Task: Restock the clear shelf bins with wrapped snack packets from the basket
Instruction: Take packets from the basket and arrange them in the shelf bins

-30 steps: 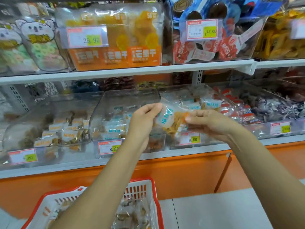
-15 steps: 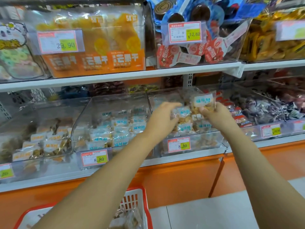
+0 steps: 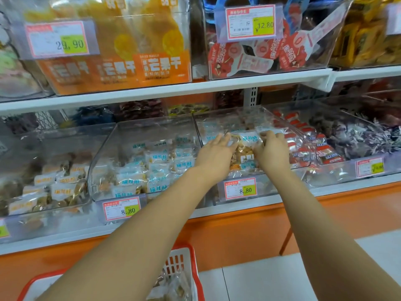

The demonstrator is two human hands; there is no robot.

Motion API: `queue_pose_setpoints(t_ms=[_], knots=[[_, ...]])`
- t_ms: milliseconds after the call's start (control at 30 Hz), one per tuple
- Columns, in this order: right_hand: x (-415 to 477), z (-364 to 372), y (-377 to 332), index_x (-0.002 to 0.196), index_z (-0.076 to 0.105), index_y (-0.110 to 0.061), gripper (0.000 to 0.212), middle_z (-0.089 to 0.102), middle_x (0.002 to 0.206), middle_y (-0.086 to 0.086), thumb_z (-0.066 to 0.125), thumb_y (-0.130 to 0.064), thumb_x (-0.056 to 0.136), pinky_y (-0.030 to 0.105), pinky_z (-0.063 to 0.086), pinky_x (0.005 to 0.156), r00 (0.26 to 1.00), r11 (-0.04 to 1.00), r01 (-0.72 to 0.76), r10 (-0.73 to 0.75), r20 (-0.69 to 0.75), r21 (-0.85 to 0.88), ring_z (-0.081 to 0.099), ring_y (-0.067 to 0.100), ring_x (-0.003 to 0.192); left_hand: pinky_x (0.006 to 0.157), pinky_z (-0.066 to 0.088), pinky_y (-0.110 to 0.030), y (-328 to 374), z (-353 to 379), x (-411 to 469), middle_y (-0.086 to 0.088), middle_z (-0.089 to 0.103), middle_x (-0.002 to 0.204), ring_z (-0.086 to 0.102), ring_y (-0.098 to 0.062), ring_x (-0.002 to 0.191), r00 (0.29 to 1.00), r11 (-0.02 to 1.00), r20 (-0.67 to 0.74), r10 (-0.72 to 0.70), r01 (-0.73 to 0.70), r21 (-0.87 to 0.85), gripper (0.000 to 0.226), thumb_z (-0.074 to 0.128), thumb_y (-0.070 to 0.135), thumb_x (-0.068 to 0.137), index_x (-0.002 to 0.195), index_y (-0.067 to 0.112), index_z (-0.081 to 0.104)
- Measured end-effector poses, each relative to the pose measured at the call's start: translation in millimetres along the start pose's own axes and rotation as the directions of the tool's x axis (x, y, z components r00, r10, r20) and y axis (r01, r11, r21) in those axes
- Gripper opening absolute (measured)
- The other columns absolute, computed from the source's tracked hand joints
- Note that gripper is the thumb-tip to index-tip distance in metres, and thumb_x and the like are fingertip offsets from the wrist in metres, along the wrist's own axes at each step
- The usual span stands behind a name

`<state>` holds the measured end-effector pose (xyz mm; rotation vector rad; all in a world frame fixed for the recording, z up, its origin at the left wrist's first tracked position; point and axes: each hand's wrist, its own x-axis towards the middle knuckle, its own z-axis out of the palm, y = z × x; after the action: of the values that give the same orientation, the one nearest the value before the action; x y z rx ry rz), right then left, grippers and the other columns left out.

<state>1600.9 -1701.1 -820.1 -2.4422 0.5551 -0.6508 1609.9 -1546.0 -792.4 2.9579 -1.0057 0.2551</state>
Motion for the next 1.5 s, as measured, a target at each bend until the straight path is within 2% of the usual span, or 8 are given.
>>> queue_pose_setpoints(t_ms=[300,433,533,700,867,1133,1333,1500], knots=[[-54,-18,-21,0.088,0.054,-0.007,0.024,0.051,0.087,0.005,0.052,-0.029,0.097,0.032,0.041,0.069,0.920,0.932,0.325,-0.272,-0.282,0.161,0.048,0.018,0.077,0.111,0.027,-0.028,-1,-10,-82,0.000,0.031,0.154,0.026,-0.014,0.142,0.968,0.903,-0.242,-0.060,-0.051,-0.426,0.046,0.047,0.019,0.098,0.143,0.016,0.040],[-113,-12,-43,0.064,0.043,-0.014,0.037,0.042,0.058,0.002,0.050,-0.030,0.097,0.033,0.029,0.050,0.788,0.784,0.615,-0.613,-0.057,0.083,0.041,0.022,0.054,0.065,0.039,-0.026,-16,11,-162,0.000,0.056,0.077,0.052,-0.013,0.072,0.906,0.798,-0.305,-0.293,0.056,-0.601,0.026,0.049,0.029,0.097,0.079,0.012,0.057],[-158,13,-44,0.065,0.043,-0.016,0.038,0.044,0.062,0.000,0.048,-0.035,0.097,0.031,0.030,0.051,0.658,0.680,0.733,-0.712,0.247,0.007,0.043,0.022,0.056,0.055,0.030,-0.033,-33,55,-216,-0.002,0.043,0.055,0.041,-0.017,0.053,0.909,0.718,-0.088,-0.407,0.259,-0.647,0.040,0.051,0.031,0.097,0.061,0.013,0.043],[-225,62,-17,0.106,0.065,-0.014,0.026,0.066,0.110,0.004,0.044,-0.028,0.098,0.032,0.051,0.077,0.466,0.729,0.684,-0.418,0.780,-0.018,0.061,0.022,0.091,0.053,0.031,-0.024,-50,135,-284,-0.007,0.046,0.062,0.041,-0.015,0.056,0.802,0.629,0.477,-0.360,0.586,-0.510,0.034,0.055,0.021,0.095,0.063,0.012,0.049],[-268,63,1,0.148,0.032,-0.013,0.047,0.017,0.159,0.004,0.039,-0.016,0.101,0.032,0.036,0.107,0.224,0.645,0.764,-0.290,0.930,0.018,0.037,0.022,0.137,0.073,0.042,-0.020,-43,199,-352,-0.007,0.067,0.107,0.059,-0.014,0.088,0.667,0.682,0.714,-0.211,0.624,-0.381,0.019,0.066,0.018,0.087,0.104,0.009,0.069],[-259,73,-1,0.145,0.040,-0.019,0.044,0.024,0.158,0.003,0.043,-0.025,0.101,0.033,0.037,0.108,0.225,0.646,0.763,-0.294,0.929,0.019,0.045,0.024,0.131,0.091,0.049,-0.035,-20,247,-378,-0.010,0.062,0.114,0.060,-0.025,0.101,0.689,0.794,0.700,-0.186,0.525,-0.306,0.031,0.054,0.021,0.093,0.122,0.012,0.057],[-253,77,-4,0.138,0.051,-0.016,0.039,0.041,0.149,0.005,0.040,-0.028,0.102,0.034,0.038,0.107,0.234,0.706,0.707,-0.276,0.932,0.032,0.047,0.023,0.129,0.078,0.049,-0.029,-22,245,-361,-0.011,0.069,0.097,0.065,-0.023,0.088,0.737,0.769,0.648,-0.193,0.524,-0.367,0.013,0.061,0.013,0.090,0.094,0.005,0.070],[-243,82,-9,0.133,0.054,-0.013,0.036,0.061,0.128,0.006,0.047,-0.023,0.099,0.023,0.046,0.078,0.503,0.938,0.346,-0.191,0.843,0.006,0.061,0.020,0.103,0.066,0.041,-0.019,-27,179,-341,0.013,0.056,0.077,0.050,-0.002,0.065,0.921,0.697,0.324,-0.215,0.377,-0.610,0.015,0.061,0.019,0.093,0.099,0.016,0.074]])
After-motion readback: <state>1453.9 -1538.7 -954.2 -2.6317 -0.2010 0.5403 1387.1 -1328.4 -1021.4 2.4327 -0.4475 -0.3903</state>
